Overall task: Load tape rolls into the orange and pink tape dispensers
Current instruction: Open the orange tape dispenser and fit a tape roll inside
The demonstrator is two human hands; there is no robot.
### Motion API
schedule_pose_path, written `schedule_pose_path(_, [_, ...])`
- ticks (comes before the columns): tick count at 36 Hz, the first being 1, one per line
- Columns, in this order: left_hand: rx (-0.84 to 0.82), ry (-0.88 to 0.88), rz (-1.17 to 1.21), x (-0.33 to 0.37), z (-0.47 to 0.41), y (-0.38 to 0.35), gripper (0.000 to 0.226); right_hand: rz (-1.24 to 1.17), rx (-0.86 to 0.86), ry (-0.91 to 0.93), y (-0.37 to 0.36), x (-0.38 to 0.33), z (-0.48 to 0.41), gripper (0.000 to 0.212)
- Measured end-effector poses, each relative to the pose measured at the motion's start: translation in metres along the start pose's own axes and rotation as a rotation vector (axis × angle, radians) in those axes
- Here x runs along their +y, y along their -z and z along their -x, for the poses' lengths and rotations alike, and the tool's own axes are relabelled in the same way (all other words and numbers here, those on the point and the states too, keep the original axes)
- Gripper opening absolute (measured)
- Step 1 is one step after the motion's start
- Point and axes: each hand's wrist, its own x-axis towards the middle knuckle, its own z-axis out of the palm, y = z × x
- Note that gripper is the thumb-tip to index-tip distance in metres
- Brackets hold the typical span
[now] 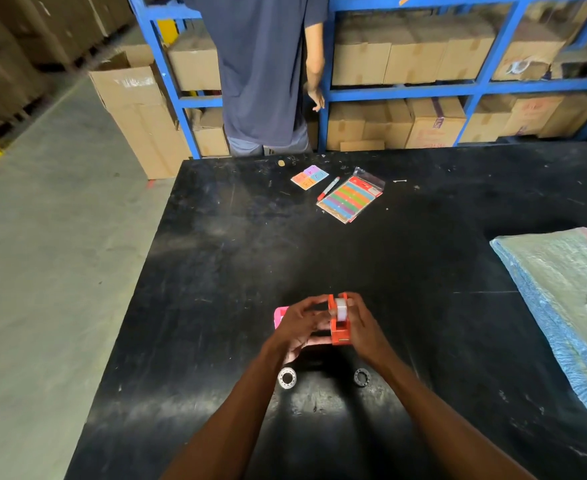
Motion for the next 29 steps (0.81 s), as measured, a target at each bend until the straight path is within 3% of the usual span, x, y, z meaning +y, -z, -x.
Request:
schedule_pose_path(17, [-0.009,0.048,-0.045,0.014,0.003,0.008,0.038,0.015,-0.073,0.014,0.000,-0.011,-0.002,0.028])
schedule_pose_path(29, [0.040,0.004,0.041,0.016,-0.001,-0.001,0.037,-0.077,0.056,-0.020,-0.002,-0.029,-0.005,0.033])
